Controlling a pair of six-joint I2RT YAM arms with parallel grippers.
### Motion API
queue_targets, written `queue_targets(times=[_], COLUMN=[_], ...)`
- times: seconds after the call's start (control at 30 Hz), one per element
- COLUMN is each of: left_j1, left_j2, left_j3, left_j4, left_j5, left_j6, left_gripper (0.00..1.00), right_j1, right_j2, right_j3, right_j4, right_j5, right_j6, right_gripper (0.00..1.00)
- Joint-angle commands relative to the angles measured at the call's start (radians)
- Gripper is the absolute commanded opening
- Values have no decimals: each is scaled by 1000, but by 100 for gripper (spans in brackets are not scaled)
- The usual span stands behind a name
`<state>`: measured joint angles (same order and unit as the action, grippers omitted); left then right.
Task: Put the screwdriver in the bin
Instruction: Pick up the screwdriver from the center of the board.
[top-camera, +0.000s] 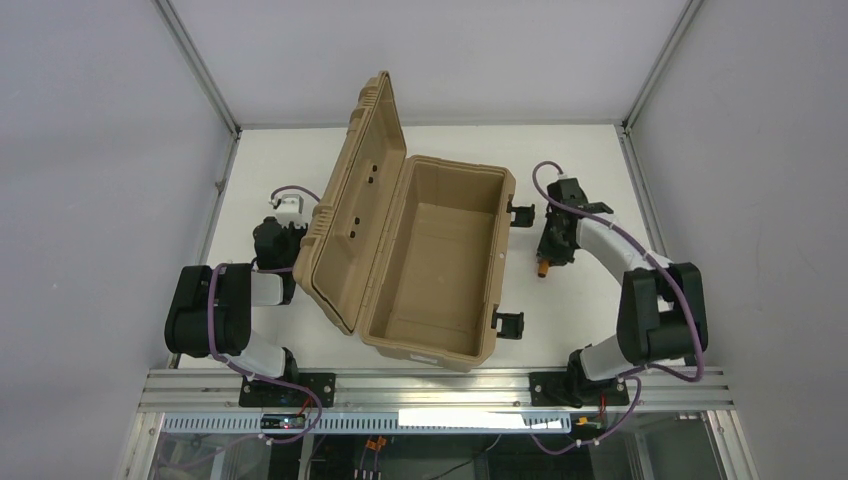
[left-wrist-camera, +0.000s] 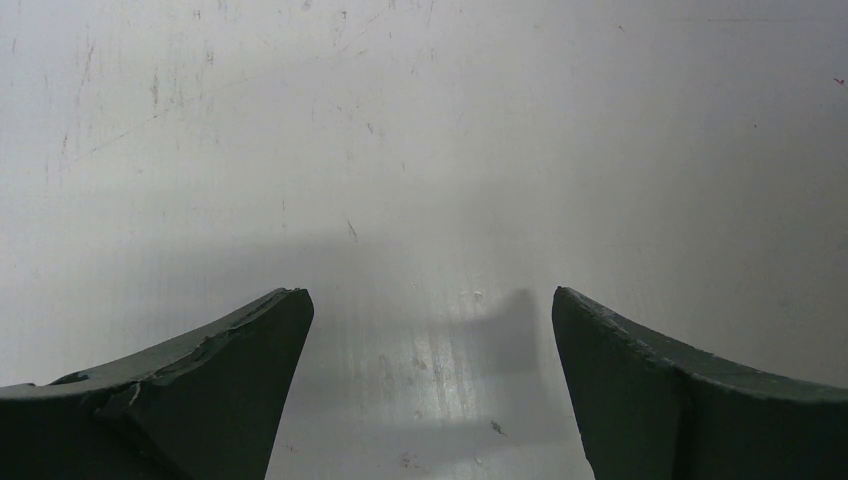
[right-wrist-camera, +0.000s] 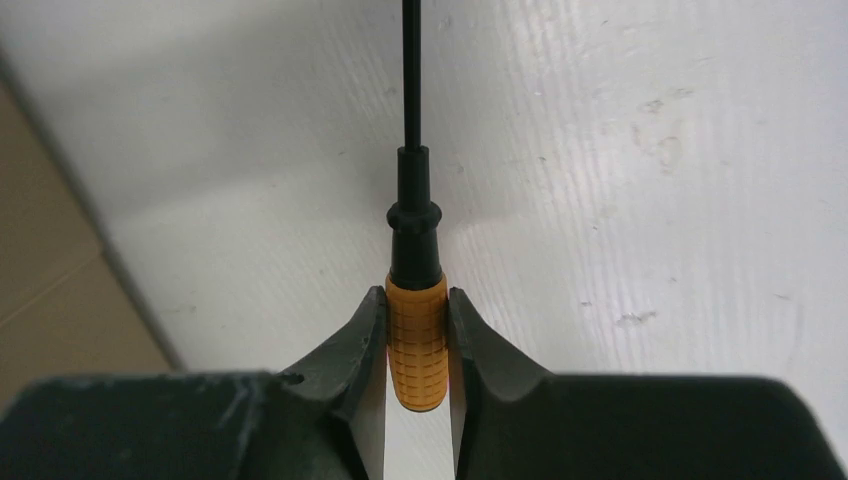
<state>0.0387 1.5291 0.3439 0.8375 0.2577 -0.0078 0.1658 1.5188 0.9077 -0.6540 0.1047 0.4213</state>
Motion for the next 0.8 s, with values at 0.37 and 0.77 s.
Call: queue_targets(times=[0.37,0.77], left_j1=[-5,-5], left_j2=[-20,-21], left_j3=[10,11], left_j4=[28,28], left_j5=[-8,-8], left_j6=[10,10], left_gripper=[99,99], right_j1=[3,4], right_j2=[-205,-77], right_j3=[495,1015], right_j4=[-363,-613], right_j5=[147,160], right_j6=[-84,-123], right_gripper=[4,3])
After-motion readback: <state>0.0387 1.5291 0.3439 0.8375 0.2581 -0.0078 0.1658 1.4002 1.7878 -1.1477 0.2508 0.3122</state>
